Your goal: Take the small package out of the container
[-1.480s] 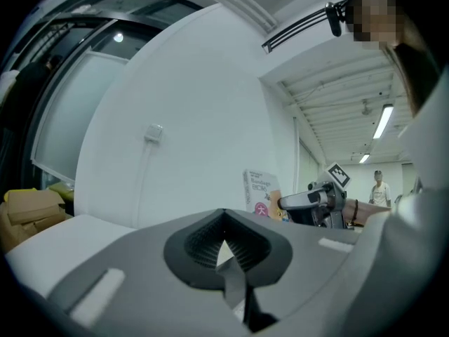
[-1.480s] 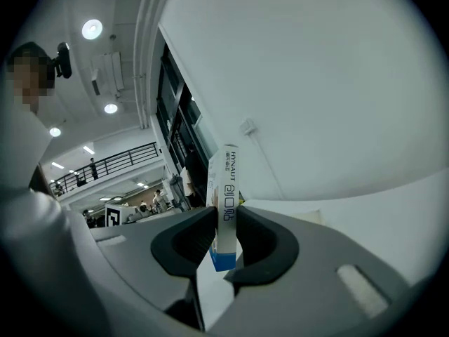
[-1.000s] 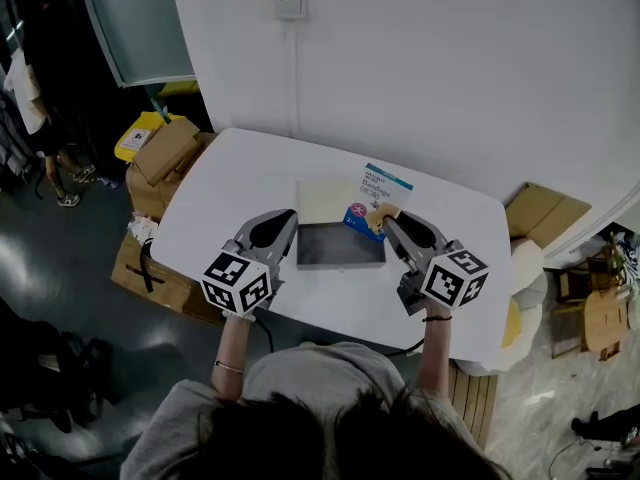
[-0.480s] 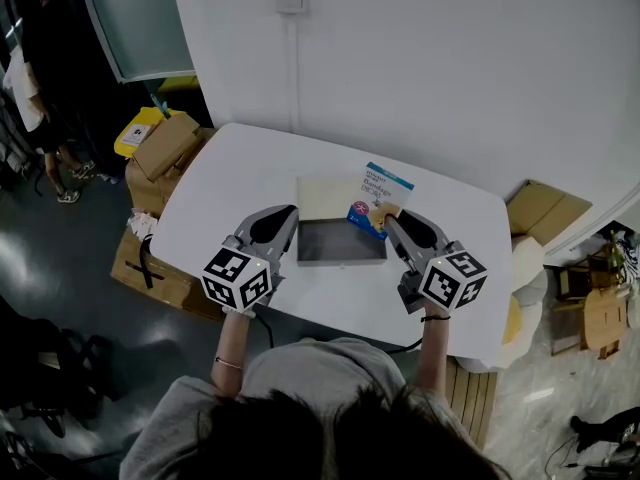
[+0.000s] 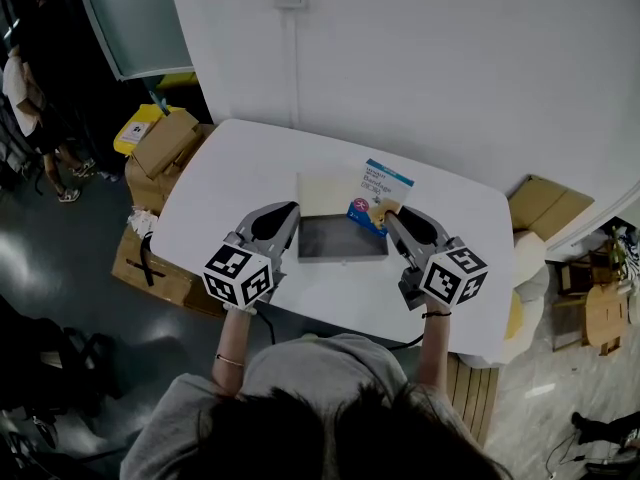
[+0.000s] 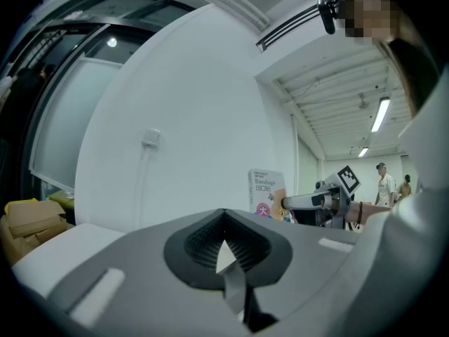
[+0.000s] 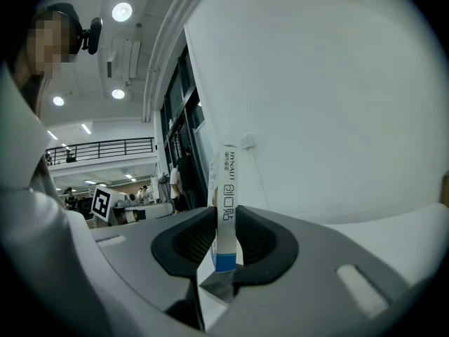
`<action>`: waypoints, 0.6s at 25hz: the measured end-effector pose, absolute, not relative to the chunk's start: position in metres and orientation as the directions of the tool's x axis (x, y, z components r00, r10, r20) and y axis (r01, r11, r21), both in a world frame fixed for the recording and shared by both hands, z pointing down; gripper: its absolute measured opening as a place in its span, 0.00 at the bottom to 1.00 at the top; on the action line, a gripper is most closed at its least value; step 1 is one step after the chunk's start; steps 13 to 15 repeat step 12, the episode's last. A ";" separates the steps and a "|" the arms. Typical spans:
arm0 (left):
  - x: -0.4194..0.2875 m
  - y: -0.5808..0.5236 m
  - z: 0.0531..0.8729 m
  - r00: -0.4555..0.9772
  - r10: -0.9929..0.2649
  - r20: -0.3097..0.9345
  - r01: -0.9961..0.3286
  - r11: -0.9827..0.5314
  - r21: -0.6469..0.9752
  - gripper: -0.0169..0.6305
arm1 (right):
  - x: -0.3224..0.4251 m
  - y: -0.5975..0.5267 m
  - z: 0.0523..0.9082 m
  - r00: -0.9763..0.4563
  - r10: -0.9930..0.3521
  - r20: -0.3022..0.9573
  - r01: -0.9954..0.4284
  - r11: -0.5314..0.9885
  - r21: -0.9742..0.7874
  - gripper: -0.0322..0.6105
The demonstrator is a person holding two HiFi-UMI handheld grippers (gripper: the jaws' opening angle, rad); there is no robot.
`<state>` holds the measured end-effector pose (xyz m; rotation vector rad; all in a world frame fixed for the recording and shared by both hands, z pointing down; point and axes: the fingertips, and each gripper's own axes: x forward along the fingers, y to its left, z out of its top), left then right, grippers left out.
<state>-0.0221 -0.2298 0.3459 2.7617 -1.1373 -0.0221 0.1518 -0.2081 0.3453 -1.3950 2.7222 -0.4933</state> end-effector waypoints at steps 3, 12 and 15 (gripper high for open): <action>-0.022 -0.230 0.347 0.712 -0.701 0.048 -0.699 -0.700 0.148 0.00 | 0.152 -0.209 0.347 -0.595 -0.797 0.109 -0.784 0.545 -0.298 0.21; -0.018 -0.234 0.350 0.715 -0.697 0.051 -0.696 -0.703 0.146 0.00 | 0.154 -0.212 0.352 -0.595 -0.796 0.112 -0.783 0.543 -0.302 0.21; -0.018 -0.234 0.350 0.715 -0.697 0.051 -0.696 -0.703 0.146 0.00 | 0.154 -0.212 0.352 -0.595 -0.796 0.112 -0.783 0.543 -0.302 0.21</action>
